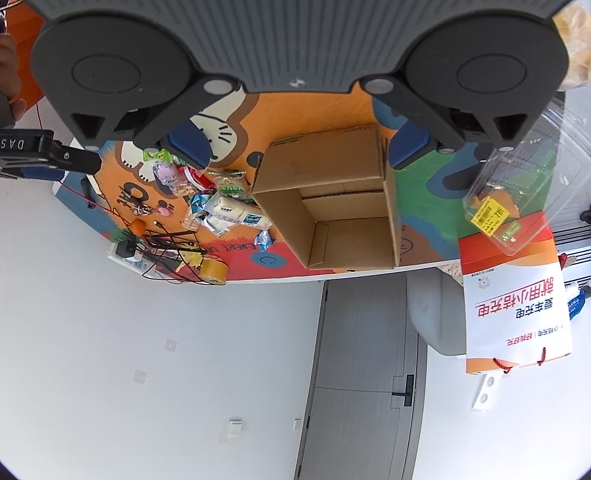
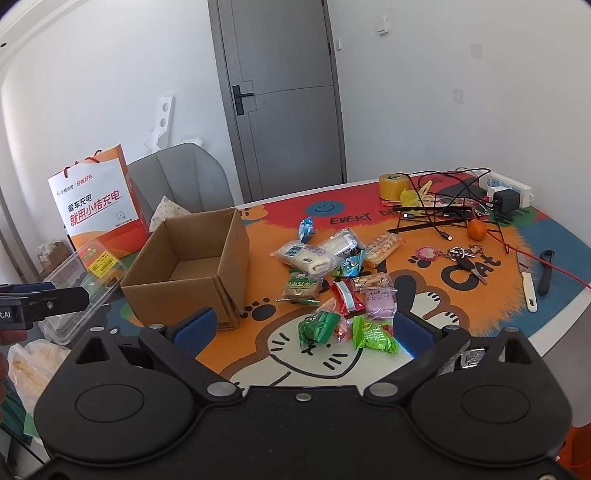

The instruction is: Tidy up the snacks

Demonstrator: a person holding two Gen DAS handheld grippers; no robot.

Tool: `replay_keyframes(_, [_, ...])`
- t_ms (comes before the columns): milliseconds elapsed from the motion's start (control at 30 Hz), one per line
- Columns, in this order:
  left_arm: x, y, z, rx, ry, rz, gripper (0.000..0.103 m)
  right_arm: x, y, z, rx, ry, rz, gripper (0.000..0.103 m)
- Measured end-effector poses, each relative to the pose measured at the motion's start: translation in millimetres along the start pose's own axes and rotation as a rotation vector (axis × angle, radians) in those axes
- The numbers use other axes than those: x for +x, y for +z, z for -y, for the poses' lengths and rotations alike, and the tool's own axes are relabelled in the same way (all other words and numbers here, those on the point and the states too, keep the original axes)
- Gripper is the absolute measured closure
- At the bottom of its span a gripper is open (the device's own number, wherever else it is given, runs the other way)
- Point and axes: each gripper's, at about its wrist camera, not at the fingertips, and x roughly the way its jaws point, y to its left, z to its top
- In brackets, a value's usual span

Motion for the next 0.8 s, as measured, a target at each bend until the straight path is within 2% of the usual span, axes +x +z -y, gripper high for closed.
replay_keyframes(300, [30,-3,20,0.020,-0.063,-0.011,0.001,17,-12,22,0.040,-0.016,-0.002,0.000])
replay_keyframes(500, [57,-5,35,0.021,-0.116,-0.054,0.001,30,-18,30,0.022,-0.030,0.006,0.000])
replay_keyframes(800, [100,-9,60,0.036,-0.172,-0.109,0.002,54,-32,55,0.064,-0.076,-0.017,0.000])
